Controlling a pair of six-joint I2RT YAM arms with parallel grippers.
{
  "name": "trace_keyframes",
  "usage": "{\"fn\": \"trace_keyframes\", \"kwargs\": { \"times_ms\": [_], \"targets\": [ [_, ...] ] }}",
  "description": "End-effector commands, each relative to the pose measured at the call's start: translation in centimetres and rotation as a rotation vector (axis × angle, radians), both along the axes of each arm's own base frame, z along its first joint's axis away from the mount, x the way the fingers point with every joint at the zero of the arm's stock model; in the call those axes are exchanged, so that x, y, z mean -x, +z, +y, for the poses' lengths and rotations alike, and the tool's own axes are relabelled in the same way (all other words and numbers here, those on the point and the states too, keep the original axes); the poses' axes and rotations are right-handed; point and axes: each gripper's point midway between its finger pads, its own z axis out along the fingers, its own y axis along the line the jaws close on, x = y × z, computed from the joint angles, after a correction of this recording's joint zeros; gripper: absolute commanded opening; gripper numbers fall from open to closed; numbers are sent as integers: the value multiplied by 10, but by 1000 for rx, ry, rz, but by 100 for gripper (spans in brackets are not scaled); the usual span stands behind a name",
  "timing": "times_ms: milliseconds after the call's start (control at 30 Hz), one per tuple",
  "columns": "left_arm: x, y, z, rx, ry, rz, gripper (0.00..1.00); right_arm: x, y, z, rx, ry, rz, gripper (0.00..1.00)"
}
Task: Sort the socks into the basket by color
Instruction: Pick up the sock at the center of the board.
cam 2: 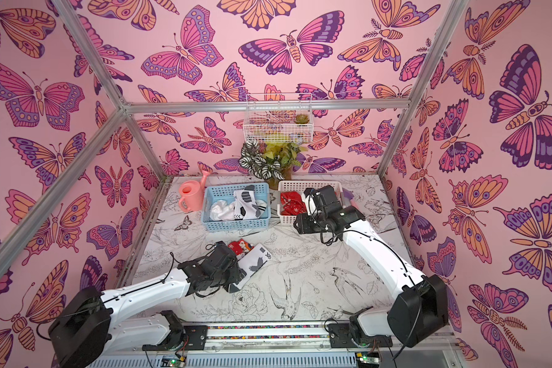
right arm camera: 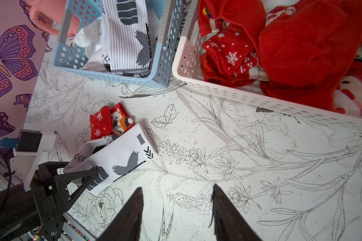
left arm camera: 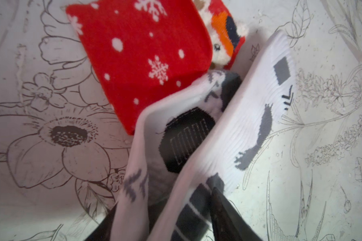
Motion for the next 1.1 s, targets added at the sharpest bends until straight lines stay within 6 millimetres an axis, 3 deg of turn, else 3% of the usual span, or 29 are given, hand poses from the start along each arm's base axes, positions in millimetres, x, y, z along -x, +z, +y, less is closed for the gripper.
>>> {"fn": "trace_keyframes", "kwargs": {
  "times_ms": [0, 100, 200, 667, 1067],
  "targets": [
    [-1, -5, -1, -5, -9, 2, 43, 0, 7, 0, 20, 9, -13, 54],
    [-3, -4, -3, -4, -15, 1, 29, 0, 7, 0, 17, 10, -13, 54],
    [-4, -1, -8, 8, -28, 1, 22, 0, 6, 1, 16, 11, -13, 54],
    [-2, 43, -47, 150, -134, -29, 8, 0, 3, 2, 0, 9, -19, 54],
    [-5, 81, -78, 178, -238, -71, 6, 0, 6, 0, 5, 7, -39, 54]
  ]
}}
